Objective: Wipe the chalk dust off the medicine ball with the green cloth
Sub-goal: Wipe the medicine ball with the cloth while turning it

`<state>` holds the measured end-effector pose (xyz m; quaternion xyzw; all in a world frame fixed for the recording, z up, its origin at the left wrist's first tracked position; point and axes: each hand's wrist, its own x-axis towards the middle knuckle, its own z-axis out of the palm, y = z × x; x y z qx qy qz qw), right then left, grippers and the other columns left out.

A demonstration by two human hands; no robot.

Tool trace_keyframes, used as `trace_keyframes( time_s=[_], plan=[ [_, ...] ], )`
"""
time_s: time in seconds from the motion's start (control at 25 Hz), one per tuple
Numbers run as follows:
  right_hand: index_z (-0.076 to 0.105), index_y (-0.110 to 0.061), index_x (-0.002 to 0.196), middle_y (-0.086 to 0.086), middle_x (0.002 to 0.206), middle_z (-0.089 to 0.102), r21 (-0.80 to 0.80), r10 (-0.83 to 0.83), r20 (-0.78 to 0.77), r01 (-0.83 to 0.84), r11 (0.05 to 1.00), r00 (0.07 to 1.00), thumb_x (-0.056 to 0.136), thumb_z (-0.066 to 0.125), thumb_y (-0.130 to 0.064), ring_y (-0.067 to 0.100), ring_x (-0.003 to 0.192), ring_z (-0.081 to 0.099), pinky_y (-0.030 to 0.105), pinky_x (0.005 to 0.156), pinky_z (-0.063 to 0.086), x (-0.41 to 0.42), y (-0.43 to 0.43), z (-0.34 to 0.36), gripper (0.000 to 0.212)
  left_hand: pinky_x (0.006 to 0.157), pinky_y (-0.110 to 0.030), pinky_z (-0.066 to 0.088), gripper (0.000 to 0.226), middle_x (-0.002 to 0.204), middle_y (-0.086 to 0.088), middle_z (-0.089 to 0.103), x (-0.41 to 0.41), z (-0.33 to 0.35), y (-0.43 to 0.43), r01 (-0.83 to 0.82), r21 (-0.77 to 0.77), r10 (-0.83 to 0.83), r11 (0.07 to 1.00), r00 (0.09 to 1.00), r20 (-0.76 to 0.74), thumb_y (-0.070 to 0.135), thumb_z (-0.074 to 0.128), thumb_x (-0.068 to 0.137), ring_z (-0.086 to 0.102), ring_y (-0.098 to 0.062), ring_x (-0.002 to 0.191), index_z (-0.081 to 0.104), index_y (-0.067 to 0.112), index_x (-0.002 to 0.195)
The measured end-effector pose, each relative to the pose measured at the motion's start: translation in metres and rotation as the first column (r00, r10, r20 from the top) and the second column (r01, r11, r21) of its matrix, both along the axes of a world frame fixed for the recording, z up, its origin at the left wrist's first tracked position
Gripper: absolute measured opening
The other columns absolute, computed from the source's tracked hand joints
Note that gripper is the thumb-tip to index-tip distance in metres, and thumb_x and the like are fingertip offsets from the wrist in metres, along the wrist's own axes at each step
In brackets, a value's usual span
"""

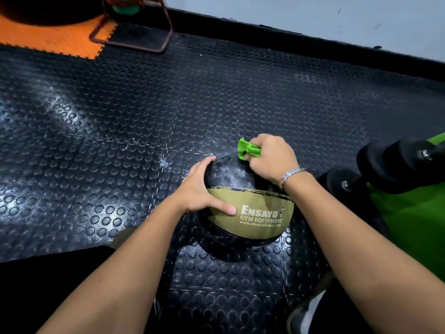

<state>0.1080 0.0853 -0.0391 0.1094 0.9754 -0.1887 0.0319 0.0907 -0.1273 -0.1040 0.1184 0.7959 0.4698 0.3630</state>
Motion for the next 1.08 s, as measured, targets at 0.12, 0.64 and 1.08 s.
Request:
trace_keyframes(
  time_s=[0.12,0.64,1.08],
  plan=[
    [0.071,-0.024,0.085,-0.008,0.084,0.063,-0.069,0.080,0.039,-0.077,0.995,0.996,0.082,0.073,-0.027,0.023,0.087,0.060,0.033,0.075,0.049,0.016,0.015,0.008,0.005,0.125,-0.057,0.030,0.155,0.168,0.016,0.016,0.000,-0.003,-0.004,0.010,0.014,-0.010,1.000,1.000,0.001,0.054,0.105,0.027,0.025,-0.022,0.155,0.021,0.055,0.157],
    [0.064,-0.024,0.079,-0.006,0.089,0.061,0.040,0.014,-0.125,-0.009,0.999,0.992,0.081,0.070,-0.023,0.029,0.095,0.060,0.032,0.071,0.043,0.030,0.017,0.001,0.007,0.125,-0.057,0.030,0.157,0.169,0.013,0.016,0.003,0.000,0.002,0.018,-0.029,-0.019,0.999,1.000,-0.024,0.058,0.103,0.027,0.025,-0.023,0.155,0.020,0.051,0.160],
    [0.074,-0.018,0.092,-0.001,0.093,0.067,0.122,0.172,-0.305,-0.140,0.983,0.937,0.075,0.064,-0.018,0.029,0.090,0.059,0.032,0.066,0.046,0.052,-0.011,-0.021,0.019,0.126,-0.050,0.032,0.164,0.165,0.009,0.022,0.000,-0.011,-0.001,0.003,-0.041,-0.005,0.999,0.999,-0.045,0.071,0.098,0.015,0.031,-0.019,0.151,0.023,0.051,0.159]
  ],
)
